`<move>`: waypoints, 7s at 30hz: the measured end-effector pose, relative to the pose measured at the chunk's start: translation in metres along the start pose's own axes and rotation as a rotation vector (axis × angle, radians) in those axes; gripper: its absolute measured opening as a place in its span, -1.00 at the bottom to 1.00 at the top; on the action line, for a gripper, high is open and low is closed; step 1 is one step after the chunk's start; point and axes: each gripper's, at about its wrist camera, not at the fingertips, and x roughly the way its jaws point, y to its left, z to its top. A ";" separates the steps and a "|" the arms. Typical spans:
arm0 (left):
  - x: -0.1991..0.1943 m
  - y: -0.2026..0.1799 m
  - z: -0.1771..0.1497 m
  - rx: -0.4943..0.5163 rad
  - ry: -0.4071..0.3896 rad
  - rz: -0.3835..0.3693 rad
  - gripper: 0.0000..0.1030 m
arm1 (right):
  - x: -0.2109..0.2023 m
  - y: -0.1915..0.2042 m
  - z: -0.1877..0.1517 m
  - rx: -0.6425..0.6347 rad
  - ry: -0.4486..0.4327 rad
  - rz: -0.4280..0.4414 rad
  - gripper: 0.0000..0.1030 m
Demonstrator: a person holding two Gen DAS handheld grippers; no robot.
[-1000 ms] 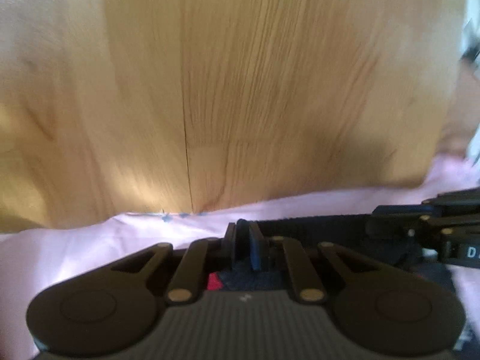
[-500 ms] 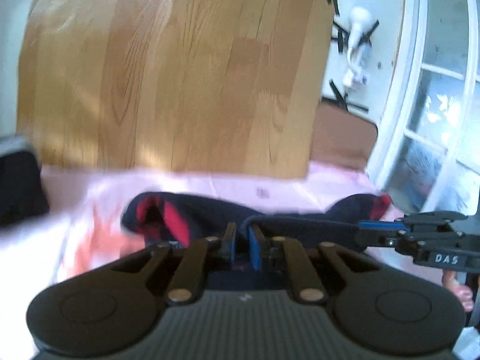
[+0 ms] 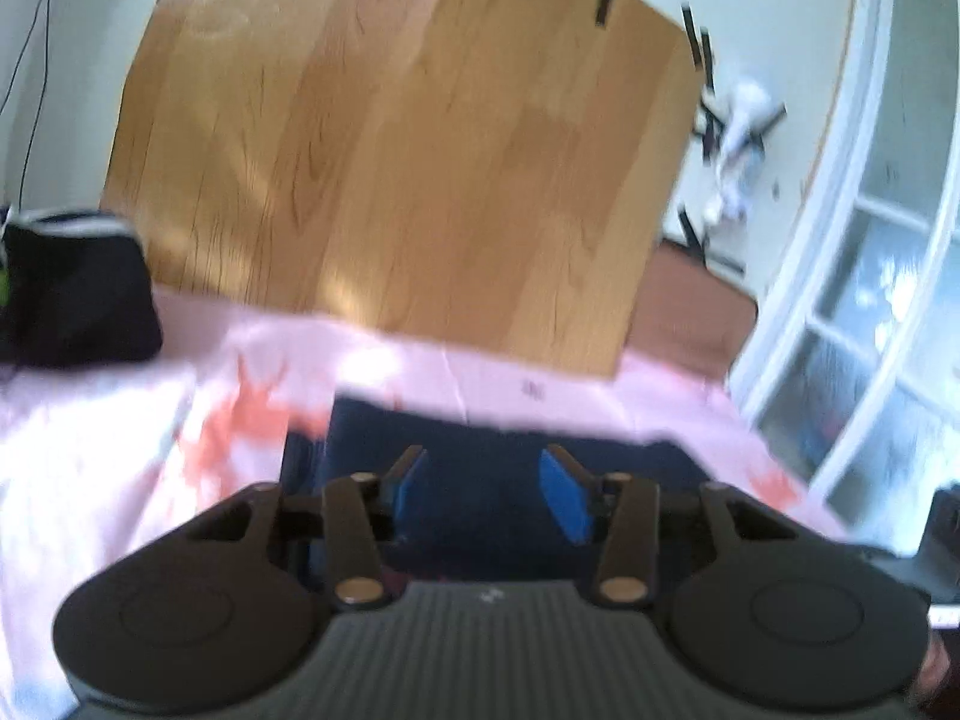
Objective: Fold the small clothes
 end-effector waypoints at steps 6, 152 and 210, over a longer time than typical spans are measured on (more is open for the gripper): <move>0.084 0.014 0.000 -0.015 0.105 0.066 -0.19 | 0.051 -0.018 0.025 0.124 -0.023 -0.066 -0.64; 0.216 0.209 0.125 -0.166 0.131 0.435 -0.18 | 0.418 0.002 0.166 0.301 0.149 0.373 0.25; 0.074 -0.017 -0.044 0.108 -0.063 0.814 0.99 | 0.142 -0.001 0.018 0.135 0.001 -0.013 0.68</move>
